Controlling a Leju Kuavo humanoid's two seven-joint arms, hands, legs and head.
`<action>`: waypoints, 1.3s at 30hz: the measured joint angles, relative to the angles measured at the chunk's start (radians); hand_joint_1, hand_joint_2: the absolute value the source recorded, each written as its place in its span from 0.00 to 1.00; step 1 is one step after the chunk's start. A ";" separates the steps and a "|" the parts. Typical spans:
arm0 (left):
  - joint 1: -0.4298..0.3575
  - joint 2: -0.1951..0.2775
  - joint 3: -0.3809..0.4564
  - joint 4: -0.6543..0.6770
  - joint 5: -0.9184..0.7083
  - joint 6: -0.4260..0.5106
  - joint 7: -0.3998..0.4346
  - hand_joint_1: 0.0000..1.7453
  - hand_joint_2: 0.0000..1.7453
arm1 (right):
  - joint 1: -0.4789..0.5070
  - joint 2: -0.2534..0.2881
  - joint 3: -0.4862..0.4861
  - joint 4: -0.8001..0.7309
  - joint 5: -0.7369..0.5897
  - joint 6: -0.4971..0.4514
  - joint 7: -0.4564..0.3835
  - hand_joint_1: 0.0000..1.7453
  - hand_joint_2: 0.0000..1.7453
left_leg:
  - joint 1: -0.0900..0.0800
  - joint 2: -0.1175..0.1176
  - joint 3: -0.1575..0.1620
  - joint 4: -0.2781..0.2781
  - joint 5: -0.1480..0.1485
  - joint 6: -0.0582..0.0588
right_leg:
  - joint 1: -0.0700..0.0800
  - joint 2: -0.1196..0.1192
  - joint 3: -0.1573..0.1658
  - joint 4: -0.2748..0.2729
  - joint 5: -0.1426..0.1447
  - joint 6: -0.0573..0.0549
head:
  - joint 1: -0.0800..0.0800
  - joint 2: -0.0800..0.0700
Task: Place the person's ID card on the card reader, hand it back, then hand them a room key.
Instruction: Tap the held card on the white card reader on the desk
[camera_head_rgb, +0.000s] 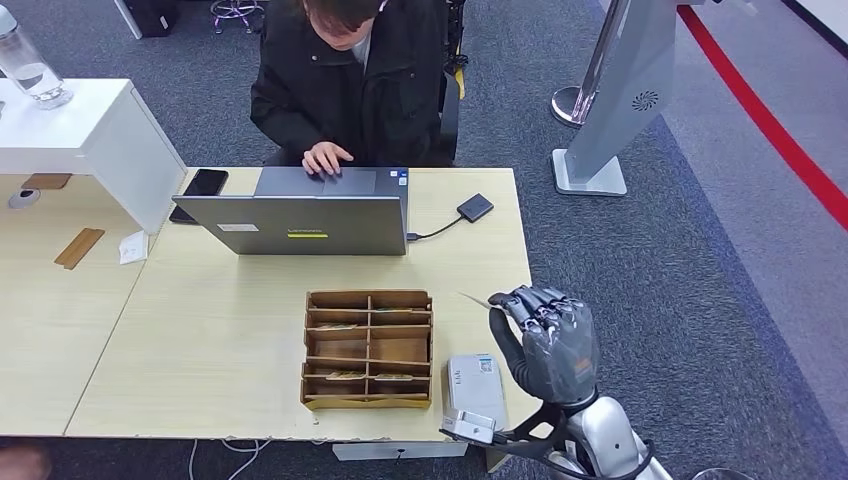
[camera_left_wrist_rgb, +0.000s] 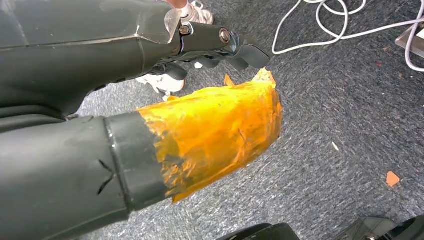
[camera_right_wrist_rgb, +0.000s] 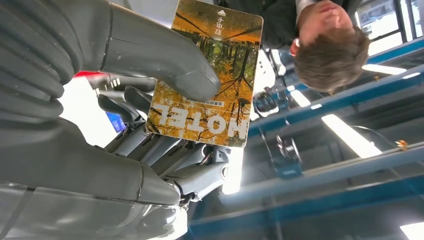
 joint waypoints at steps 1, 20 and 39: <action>0.000 0.000 0.001 0.000 0.002 0.001 -0.001 0.00 0.00 | 0.002 0.000 0.004 -0.002 -0.037 0.001 -0.007 1.00 1.00 | 0.000 0.000 0.000 0.000 0.000 0.000 | 0.000 0.000 0.000 0.000 0.000 0.000 | 0.000 0.000; 0.007 -0.014 0.059 0.000 0.030 0.043 0.000 0.00 0.00 | 0.201 -0.008 0.041 0.021 -0.925 0.187 -0.194 1.00 1.00 | 0.000 -0.001 0.000 0.000 0.000 0.000 | 0.000 -0.001 0.000 0.000 -0.001 0.000 | 0.000 0.000; 0.008 -0.016 0.073 0.000 0.022 0.053 -0.004 0.00 0.00 | 0.237 -0.037 0.065 0.061 -1.114 0.231 -0.200 1.00 1.00 | 0.000 0.000 0.000 0.000 0.000 0.000 | 0.000 -0.001 0.000 0.000 -0.001 0.000 | 0.000 0.000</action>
